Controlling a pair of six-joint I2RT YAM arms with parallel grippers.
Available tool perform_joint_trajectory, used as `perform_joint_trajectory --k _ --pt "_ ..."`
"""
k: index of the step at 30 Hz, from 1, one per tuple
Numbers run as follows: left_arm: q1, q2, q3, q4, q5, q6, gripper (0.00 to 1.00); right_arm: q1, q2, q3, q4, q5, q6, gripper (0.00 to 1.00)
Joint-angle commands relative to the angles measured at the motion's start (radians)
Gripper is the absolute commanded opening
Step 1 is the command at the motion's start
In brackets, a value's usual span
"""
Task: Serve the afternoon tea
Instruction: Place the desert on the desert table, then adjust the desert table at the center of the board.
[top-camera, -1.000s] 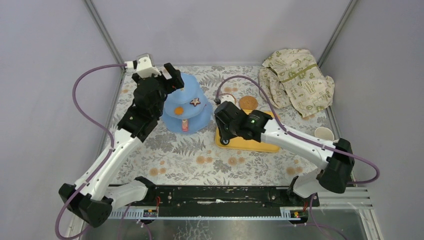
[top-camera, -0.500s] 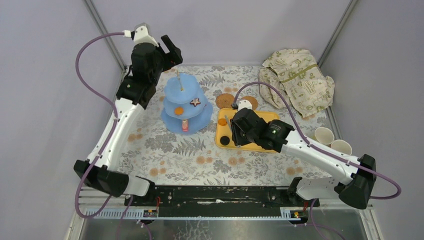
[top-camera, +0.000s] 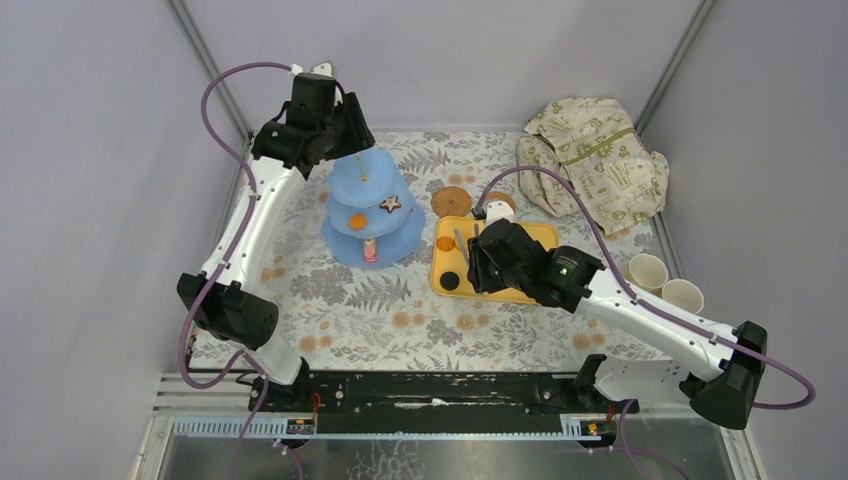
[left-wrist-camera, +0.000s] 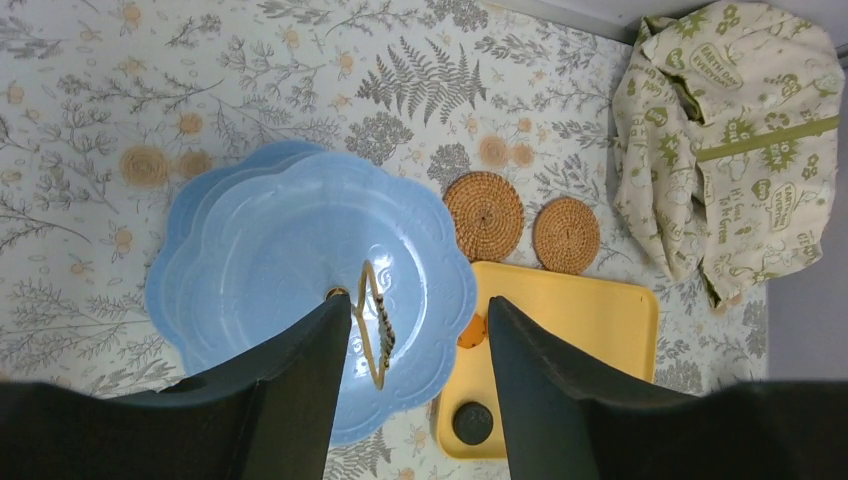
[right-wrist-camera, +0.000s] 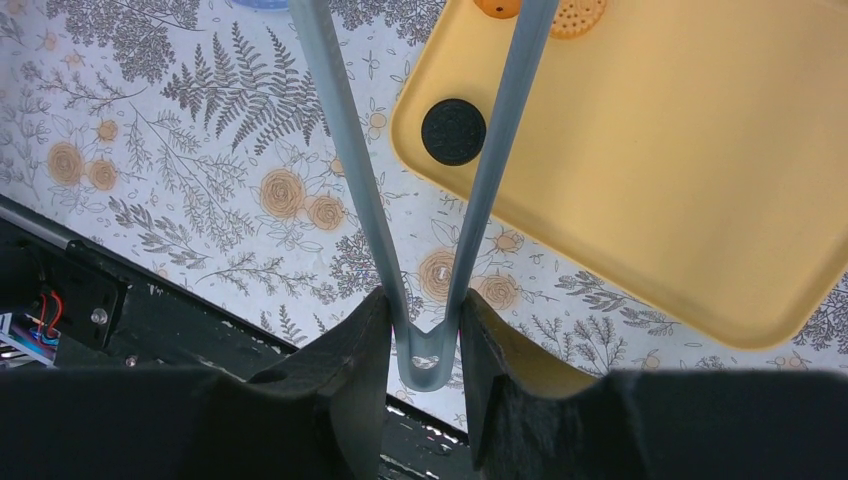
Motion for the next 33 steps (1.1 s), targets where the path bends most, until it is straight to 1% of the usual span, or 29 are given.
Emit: perform_joint_trajectory --k 1,8,10,14,16,26,33 --pt "0.008 -0.043 -0.015 -0.057 0.013 0.019 0.60 -0.009 -0.036 -0.011 0.045 0.005 0.012 0.36" --pt "0.008 -0.065 -0.046 -0.057 -0.001 0.020 0.58 -0.009 -0.056 -0.036 0.053 0.002 0.015 0.37" --pt "0.008 -0.059 -0.047 -0.056 0.004 0.019 0.55 -0.009 -0.064 -0.041 0.053 0.006 0.014 0.36" --pt "0.008 -0.048 -0.042 -0.056 0.010 0.016 0.44 -0.009 -0.076 -0.046 0.055 0.012 0.014 0.37" --pt "0.008 -0.045 -0.036 -0.056 0.008 0.014 0.41 -0.009 -0.077 -0.050 0.058 0.012 0.011 0.37" --pt "0.002 -0.041 -0.035 -0.050 0.017 -0.001 0.32 -0.009 -0.078 -0.055 0.067 0.009 0.008 0.36" --pt "-0.017 -0.041 -0.033 -0.041 0.037 -0.020 0.31 -0.009 -0.078 -0.059 0.068 0.015 0.006 0.36"
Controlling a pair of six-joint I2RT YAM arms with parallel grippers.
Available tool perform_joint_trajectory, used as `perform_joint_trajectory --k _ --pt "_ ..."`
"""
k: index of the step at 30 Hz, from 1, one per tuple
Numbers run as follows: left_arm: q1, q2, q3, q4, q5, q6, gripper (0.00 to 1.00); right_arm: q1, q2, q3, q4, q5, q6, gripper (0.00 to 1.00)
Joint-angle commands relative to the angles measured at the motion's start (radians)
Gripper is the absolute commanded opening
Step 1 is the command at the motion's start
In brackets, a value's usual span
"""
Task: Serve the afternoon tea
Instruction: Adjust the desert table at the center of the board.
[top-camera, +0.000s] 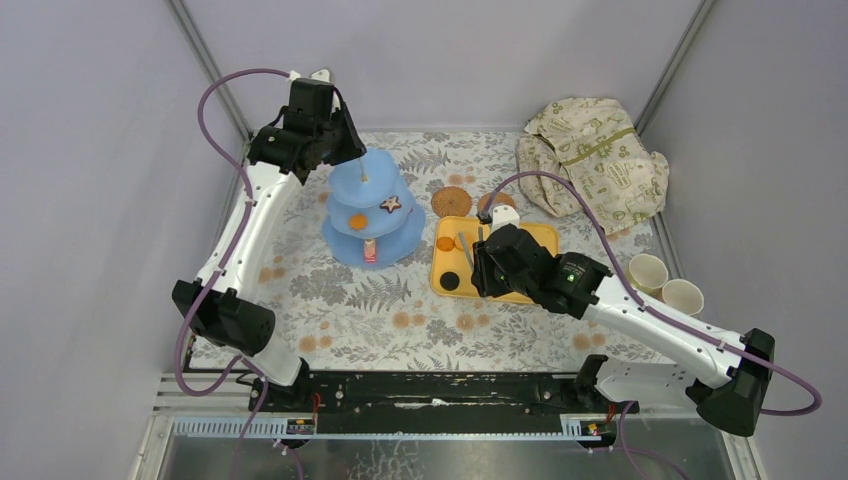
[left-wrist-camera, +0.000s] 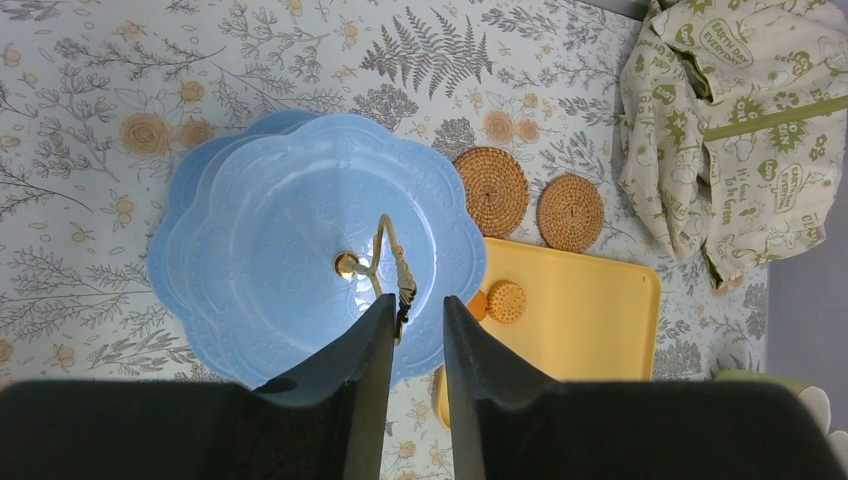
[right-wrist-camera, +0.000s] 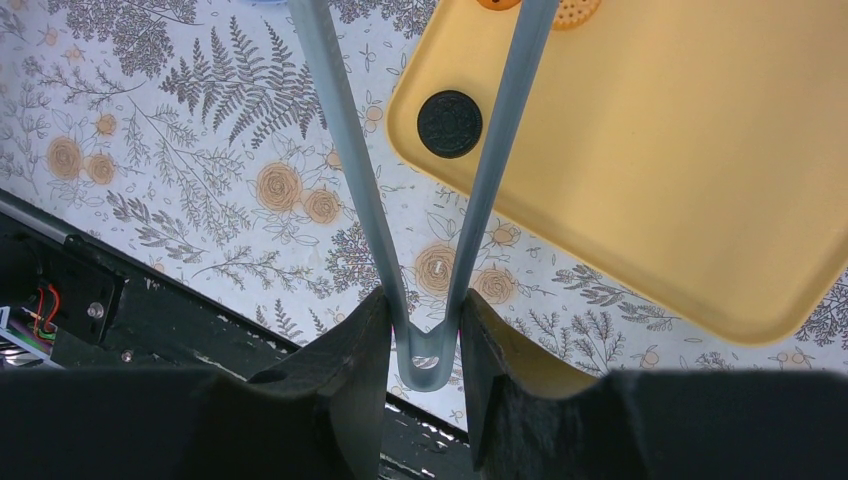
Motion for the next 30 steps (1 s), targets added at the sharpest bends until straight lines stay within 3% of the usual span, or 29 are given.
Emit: perform_joint_trajectory --k 1,13,25,30 --pt "-0.018 -0.001 0.006 0.011 0.027 -0.015 0.31 -0.008 -0.023 -0.002 0.046 0.019 0.005 0.36" --pt "-0.051 -0.004 0.021 0.012 0.005 -0.026 0.32 -0.008 -0.021 0.008 0.038 0.020 0.002 0.36" --pt "-0.051 -0.075 -0.075 0.093 -0.172 -0.055 0.64 -0.008 -0.023 0.012 0.028 0.023 0.004 0.36" --pt "-0.051 -0.145 -0.137 0.154 -0.226 -0.083 0.70 -0.008 -0.018 0.014 0.024 0.022 0.002 0.36"
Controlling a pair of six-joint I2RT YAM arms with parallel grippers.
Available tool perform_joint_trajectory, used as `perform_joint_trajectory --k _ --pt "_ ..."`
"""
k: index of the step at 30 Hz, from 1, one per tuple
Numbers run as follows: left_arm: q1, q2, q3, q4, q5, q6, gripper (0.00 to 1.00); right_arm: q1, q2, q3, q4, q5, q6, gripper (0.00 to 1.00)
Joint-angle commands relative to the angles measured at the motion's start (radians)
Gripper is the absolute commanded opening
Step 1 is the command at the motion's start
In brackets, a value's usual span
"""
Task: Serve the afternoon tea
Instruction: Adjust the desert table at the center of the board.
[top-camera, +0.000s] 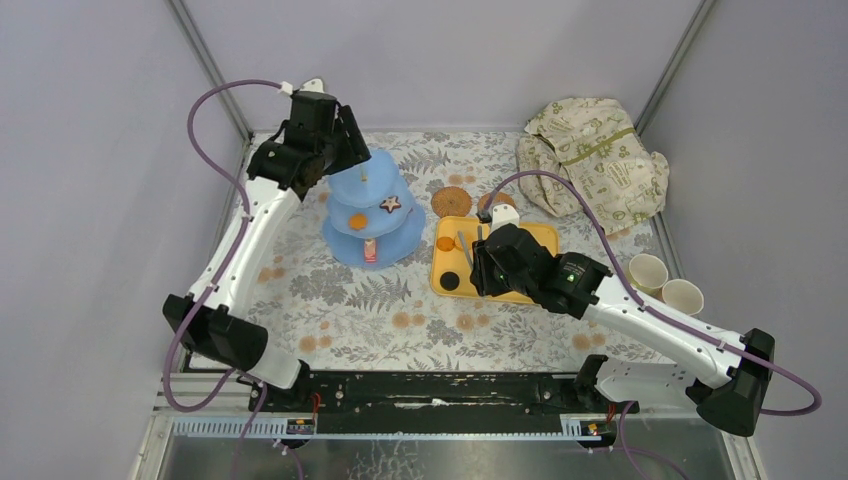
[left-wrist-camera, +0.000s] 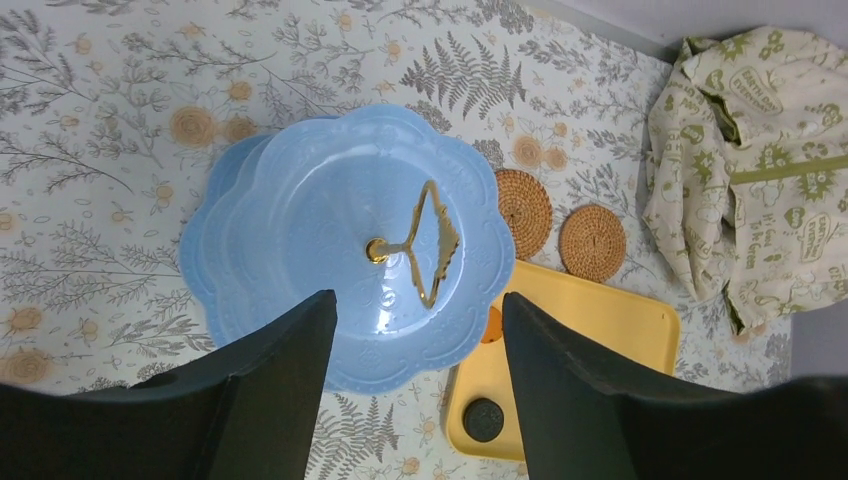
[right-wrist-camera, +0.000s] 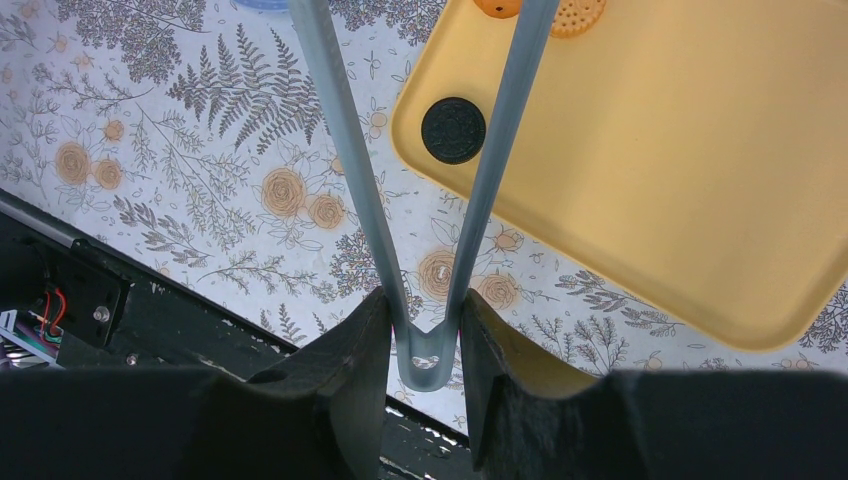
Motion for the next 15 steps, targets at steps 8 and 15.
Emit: perform_joint_trajectory --k 8,15 --pt "-0.005 -0.266 -0.248 0.234 -0.231 -0.090 0.76 -0.008 -0.017 0.003 0.013 0.024 0.003 0.36" --pt "0.000 -0.372 -0.470 0.380 -0.258 -0.191 0.77 -0.007 -0.021 0.006 -0.005 0.026 0.005 0.36"
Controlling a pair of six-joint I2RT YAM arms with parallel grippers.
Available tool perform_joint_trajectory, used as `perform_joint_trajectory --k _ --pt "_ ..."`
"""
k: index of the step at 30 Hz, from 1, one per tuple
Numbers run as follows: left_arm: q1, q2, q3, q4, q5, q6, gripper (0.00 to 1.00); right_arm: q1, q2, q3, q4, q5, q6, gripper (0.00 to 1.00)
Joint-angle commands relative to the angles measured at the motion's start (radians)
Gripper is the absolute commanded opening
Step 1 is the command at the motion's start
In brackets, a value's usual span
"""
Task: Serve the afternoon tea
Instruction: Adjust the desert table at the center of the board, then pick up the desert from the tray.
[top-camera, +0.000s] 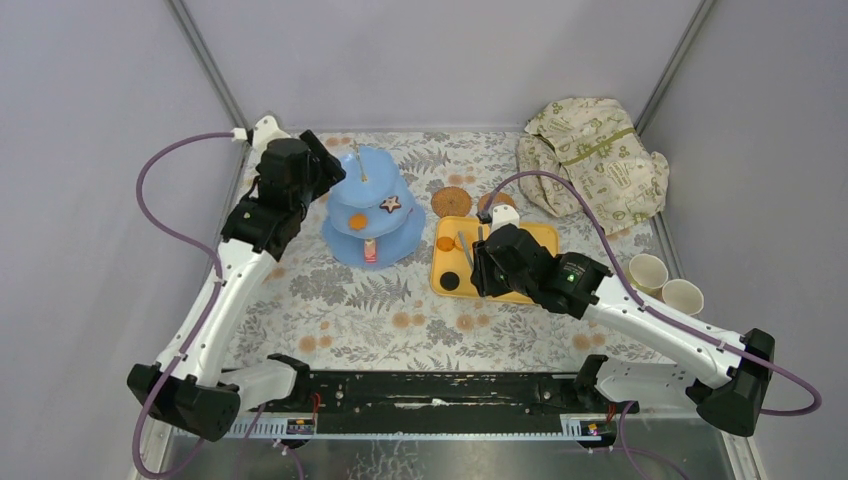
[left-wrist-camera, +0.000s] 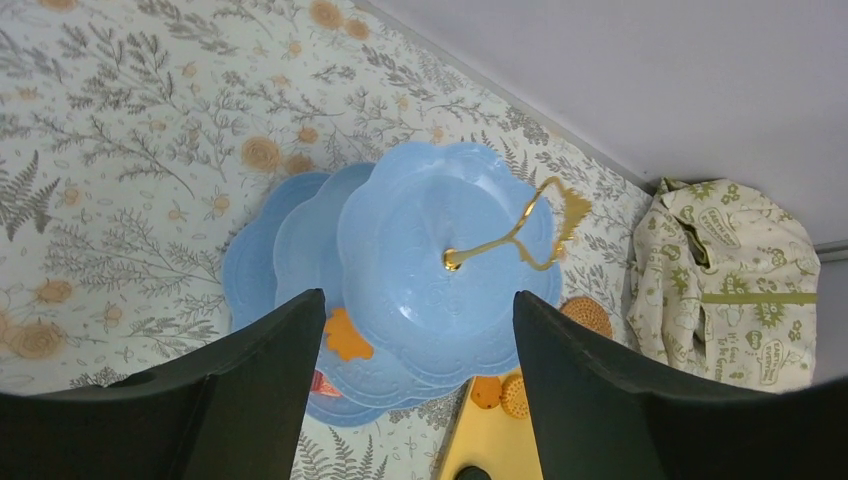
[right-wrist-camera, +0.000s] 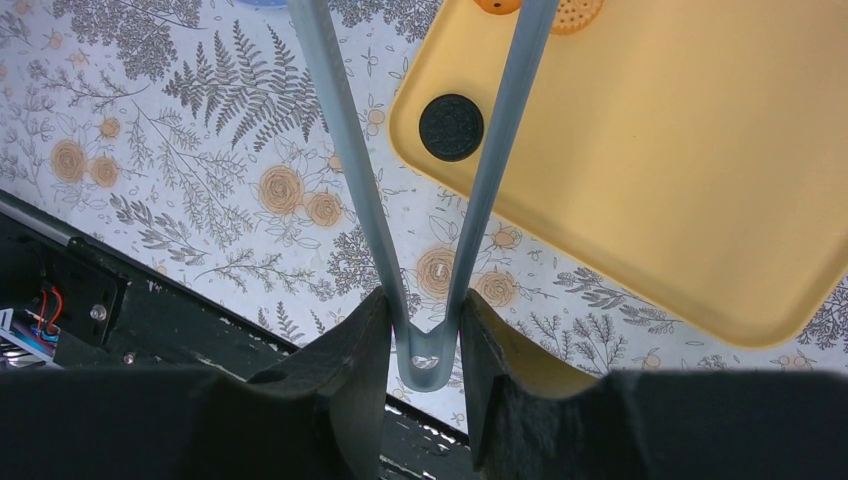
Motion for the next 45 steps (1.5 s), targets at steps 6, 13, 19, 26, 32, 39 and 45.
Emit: perform_joint_trajectory --k 6,13,19,26,32,39,45 --pt "0.046 -0.026 -0.193 0.241 0.021 -0.145 0.77 -0.008 -0.019 0.003 -0.006 0.029 0.012 0.36" --pt "0.143 -0.005 -0.279 0.323 0.121 -0.177 0.76 -0.008 0.000 0.006 -0.006 0.029 0.012 0.36" --pt "0.201 0.031 -0.325 0.419 0.246 -0.188 0.75 -0.008 0.021 0.006 -0.006 0.032 0.008 0.36" --pt "0.213 0.063 -0.349 0.499 0.315 -0.196 0.75 -0.026 0.057 0.015 -0.034 0.025 -0.002 0.37" --pt "0.227 0.027 -0.380 0.523 0.304 -0.220 0.76 -0.056 0.128 0.039 -0.081 -0.028 -0.036 0.37" --pt "0.234 -0.015 -0.429 0.584 0.308 -0.257 0.77 -0.076 0.233 0.081 -0.103 -0.097 -0.071 0.37" --pt "0.234 0.007 -0.448 0.640 0.353 -0.262 0.76 -0.089 0.294 0.111 -0.102 -0.120 -0.078 0.37"
